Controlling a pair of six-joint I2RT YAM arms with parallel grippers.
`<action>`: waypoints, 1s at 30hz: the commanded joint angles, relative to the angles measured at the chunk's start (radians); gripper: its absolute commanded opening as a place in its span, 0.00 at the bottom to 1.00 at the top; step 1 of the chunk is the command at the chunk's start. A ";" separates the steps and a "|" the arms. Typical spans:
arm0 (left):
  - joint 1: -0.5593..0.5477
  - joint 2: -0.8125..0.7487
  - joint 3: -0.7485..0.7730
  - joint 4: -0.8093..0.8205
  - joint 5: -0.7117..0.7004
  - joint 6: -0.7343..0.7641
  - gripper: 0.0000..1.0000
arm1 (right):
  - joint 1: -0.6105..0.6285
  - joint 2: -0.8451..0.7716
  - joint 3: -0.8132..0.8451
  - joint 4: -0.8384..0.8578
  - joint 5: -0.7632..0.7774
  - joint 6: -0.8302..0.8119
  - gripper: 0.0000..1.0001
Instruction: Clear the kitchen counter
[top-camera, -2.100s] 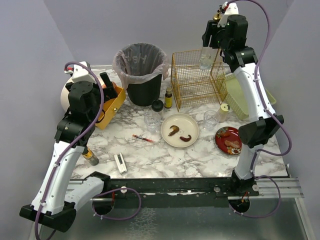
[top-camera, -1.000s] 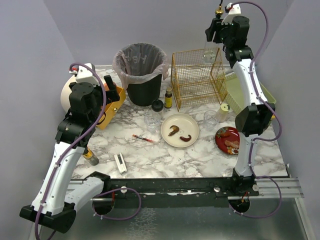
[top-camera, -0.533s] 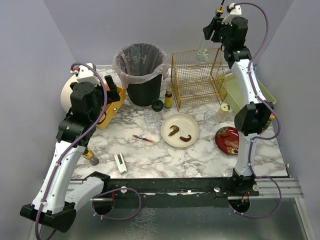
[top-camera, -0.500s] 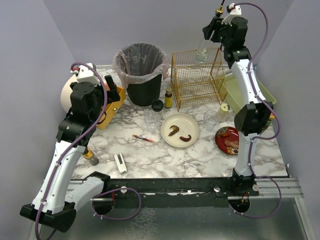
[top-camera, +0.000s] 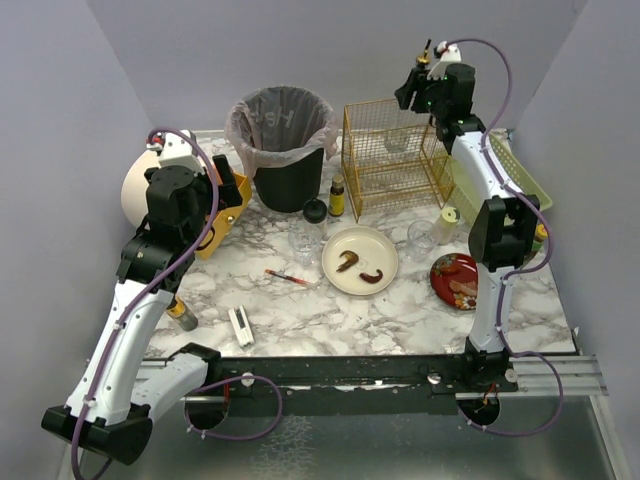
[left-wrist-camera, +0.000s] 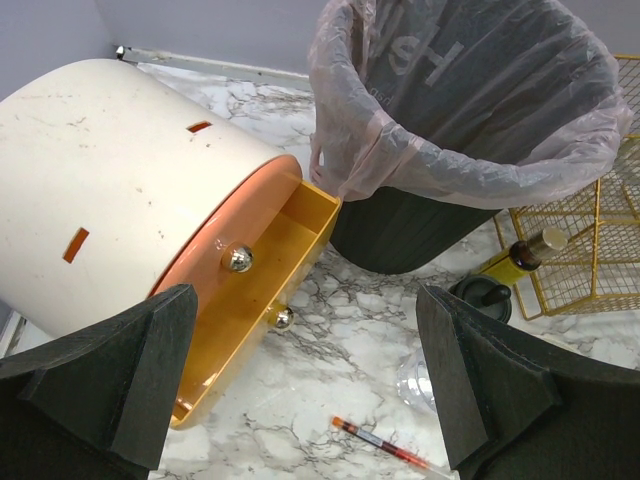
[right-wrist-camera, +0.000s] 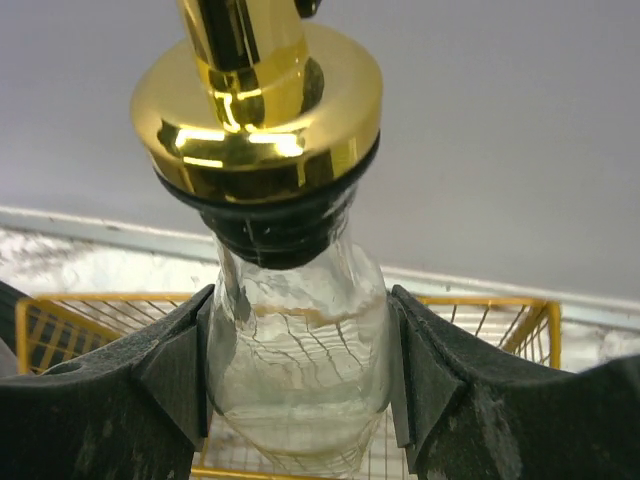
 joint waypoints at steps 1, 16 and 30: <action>-0.003 -0.007 -0.007 0.007 0.019 -0.007 0.99 | -0.002 -0.084 -0.052 0.135 0.029 -0.041 0.00; -0.002 0.022 -0.009 0.012 0.070 -0.022 0.99 | -0.002 -0.097 -0.148 0.064 0.147 -0.245 0.00; -0.002 0.013 -0.010 0.007 0.058 -0.008 0.99 | -0.022 -0.019 -0.091 -0.063 0.070 -0.214 0.24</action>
